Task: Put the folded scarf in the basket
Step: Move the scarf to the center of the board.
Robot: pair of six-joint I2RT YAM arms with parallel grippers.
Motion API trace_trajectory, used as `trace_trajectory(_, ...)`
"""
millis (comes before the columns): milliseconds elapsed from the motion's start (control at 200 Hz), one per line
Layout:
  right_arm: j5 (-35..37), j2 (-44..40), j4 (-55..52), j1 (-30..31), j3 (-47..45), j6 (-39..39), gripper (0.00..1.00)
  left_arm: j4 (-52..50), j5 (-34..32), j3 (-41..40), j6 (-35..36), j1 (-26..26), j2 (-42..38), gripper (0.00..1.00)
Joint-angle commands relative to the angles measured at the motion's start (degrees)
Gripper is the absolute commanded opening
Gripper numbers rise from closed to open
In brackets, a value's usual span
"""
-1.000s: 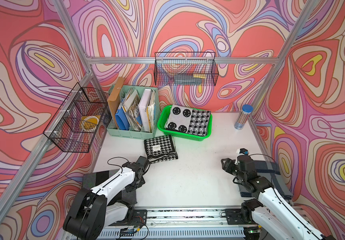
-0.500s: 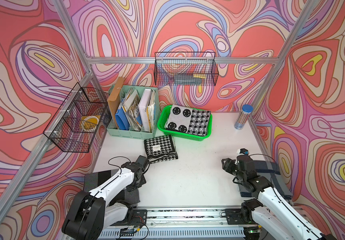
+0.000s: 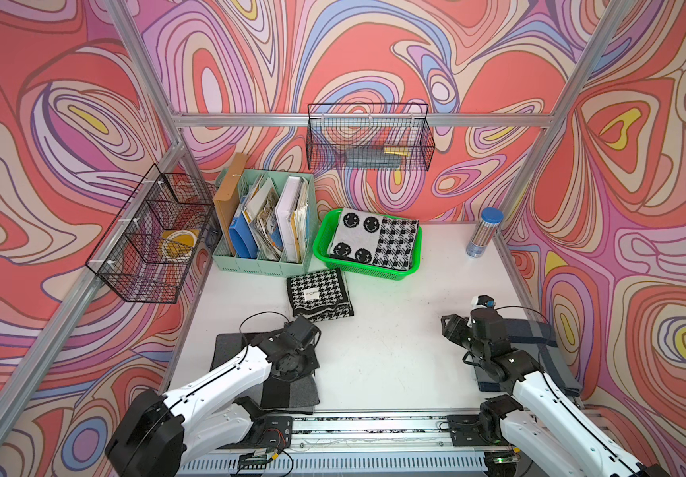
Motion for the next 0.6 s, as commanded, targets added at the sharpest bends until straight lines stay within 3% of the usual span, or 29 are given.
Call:
trace_trajectory(0,1.2,0.5,-0.7,-0.4,0.6,0.4,0.6,9.4,1.0,7.7,-5.6,-7.7,7.6,0.0)
trace_trajectory(225,1.3,0.6,-0.8,-0.3,0.8,0.5,0.6,12.2,1.5,25.0,-4.8,-16.4,23.8,0.0)
trace_trajectory(491,1.6,0.5,-1.1,-0.3,0.8,0.8,0.6,12.8,4.8,41.2,-2.1,-18.1,37.1,0.0)
trace_trajectory(531,1.7,0.7,-1.1,-0.3,0.9,0.9,0.6,11.9,4.8,42.2,-1.6,-18.2,37.6,0.2)
trace_trajectory(591,1.5,1.3,-1.3,-0.3,1.3,0.8,0.6,11.0,4.5,42.3,-0.7,-18.2,37.2,0.62)
